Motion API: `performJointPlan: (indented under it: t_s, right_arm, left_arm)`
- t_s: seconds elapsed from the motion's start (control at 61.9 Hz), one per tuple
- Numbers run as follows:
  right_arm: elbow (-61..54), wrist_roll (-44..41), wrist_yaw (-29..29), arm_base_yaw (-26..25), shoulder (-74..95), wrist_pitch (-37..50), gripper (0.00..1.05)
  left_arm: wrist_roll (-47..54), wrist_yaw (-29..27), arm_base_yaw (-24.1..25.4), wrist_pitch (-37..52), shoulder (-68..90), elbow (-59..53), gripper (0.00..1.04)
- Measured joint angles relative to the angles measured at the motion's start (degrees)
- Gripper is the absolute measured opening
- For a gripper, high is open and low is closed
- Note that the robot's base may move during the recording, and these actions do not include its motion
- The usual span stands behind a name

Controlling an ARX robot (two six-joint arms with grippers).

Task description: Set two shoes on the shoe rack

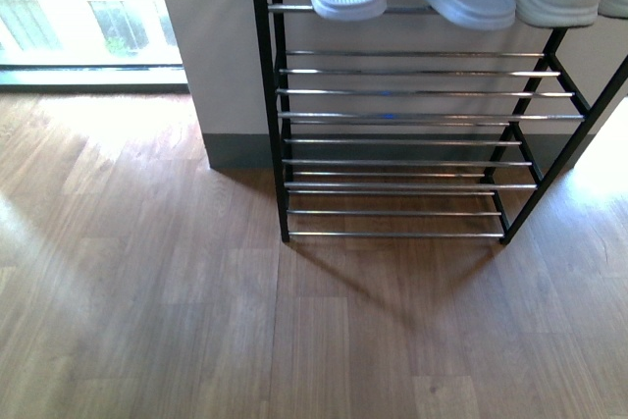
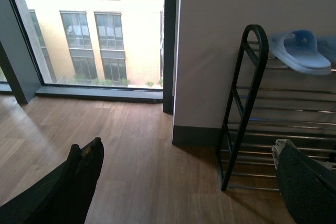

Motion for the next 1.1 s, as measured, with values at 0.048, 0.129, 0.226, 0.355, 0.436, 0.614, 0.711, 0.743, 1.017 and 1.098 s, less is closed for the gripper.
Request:
performJointPlan:
  t_s: [0.048,0.129,0.226,0.355,0.436,0.614,0.711,0.743,1.017,1.098]
  right_arm:
    - [0.0,-0.02,-0.07,0.0,0.02,0.0,0.96]
    - [0.0,-0.02,-0.15,0.0,0.02,0.0,0.96]
    - [0.0,0.0,-0.09,0.0,0.02,0.0,0.96]
    - [0.0,-0.02,-0.15,0.0,0.0,0.0,0.96]
    - [0.0,0.0,-0.15,0.0,-0.02,0.0,0.96]
    - [0.0,-0.02,-0.13,0.0,-0.02,0.0,0.96]
    - [0.0,-0.02,-0.13,0.0,-0.02,0.0,0.96]
    - [0.0,-0.02,-0.15,0.0,-0.02,0.0,0.96]
    - [0.0,-0.02,-0.15,0.0,0.0,0.0,0.96]
    - [0.0,-0.02,-0.15,0.0,-0.02,0.0,0.96]
  left_arm:
    - [0.0,-0.02,0.0,0.0,0.0,0.0,0.95]
    - [0.0,-0.04,0.0,0.0,0.0,0.0,0.95]
    - [0.02,0.0,0.0,0.0,0.0,0.0,0.95]
    - [0.02,-0.02,0.0,-0.02,0.0,0.0,0.95]
    - [0.0,-0.02,0.0,-0.02,0.0,0.0,0.95]
    - [0.0,0.0,0.0,-0.02,0.0,0.0,0.95]
    - [0.0,-0.04,0.0,-0.02,0.0,0.0,0.95]
    - [0.0,-0.02,0.0,-0.02,0.0,0.0,0.95]
    - [0.0,-0.02,0.0,0.0,0.0,0.0,0.95]
    - [0.0,-0.02,0.0,-0.02,0.0,0.0,0.95]
